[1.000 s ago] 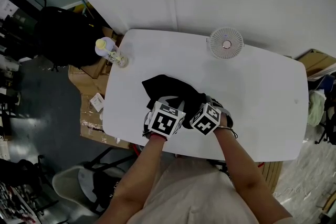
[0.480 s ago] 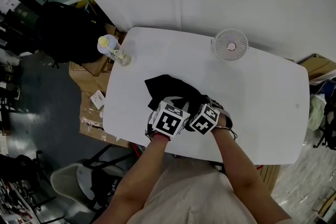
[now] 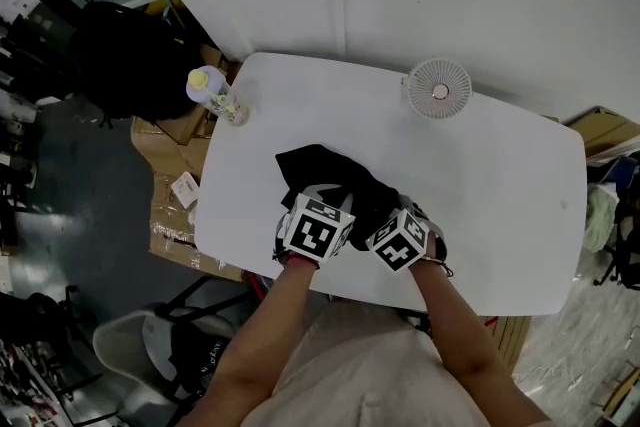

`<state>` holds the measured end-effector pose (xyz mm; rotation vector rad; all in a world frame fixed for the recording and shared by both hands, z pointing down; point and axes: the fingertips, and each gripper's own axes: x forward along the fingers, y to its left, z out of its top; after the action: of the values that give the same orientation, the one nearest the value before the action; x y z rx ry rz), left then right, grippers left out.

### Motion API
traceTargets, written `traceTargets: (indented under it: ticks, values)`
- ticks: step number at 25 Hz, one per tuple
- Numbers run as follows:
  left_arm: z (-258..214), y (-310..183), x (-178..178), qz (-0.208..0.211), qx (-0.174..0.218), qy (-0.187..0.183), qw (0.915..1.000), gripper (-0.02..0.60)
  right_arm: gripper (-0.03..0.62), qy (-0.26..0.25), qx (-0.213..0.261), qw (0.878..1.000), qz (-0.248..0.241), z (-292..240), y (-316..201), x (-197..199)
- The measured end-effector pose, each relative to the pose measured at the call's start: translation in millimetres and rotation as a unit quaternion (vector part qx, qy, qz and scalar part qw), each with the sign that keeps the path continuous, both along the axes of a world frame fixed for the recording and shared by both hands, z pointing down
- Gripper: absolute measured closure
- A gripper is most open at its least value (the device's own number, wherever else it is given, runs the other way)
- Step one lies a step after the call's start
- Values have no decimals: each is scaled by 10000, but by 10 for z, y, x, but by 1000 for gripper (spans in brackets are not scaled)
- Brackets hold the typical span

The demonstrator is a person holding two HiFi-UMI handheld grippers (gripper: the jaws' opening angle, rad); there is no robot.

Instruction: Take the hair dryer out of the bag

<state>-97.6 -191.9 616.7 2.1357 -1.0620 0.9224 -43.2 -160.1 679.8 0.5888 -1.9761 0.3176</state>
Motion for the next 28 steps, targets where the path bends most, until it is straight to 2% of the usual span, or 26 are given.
traceTargets:
  ticks: [6, 17, 28]
  values:
    - [-55, 34, 73, 54, 85, -15, 9999, 538, 396, 105, 127, 9998, 100, -199, 114, 176]
    - [-217, -65, -107, -109, 340, -533, 9979, 540, 403, 360, 516, 9978, -222, -547, 408, 673]
    - [-191, -50, -62, -277, 273, -385, 9985, 539, 407, 51, 628, 9980, 71, -704, 475, 894]
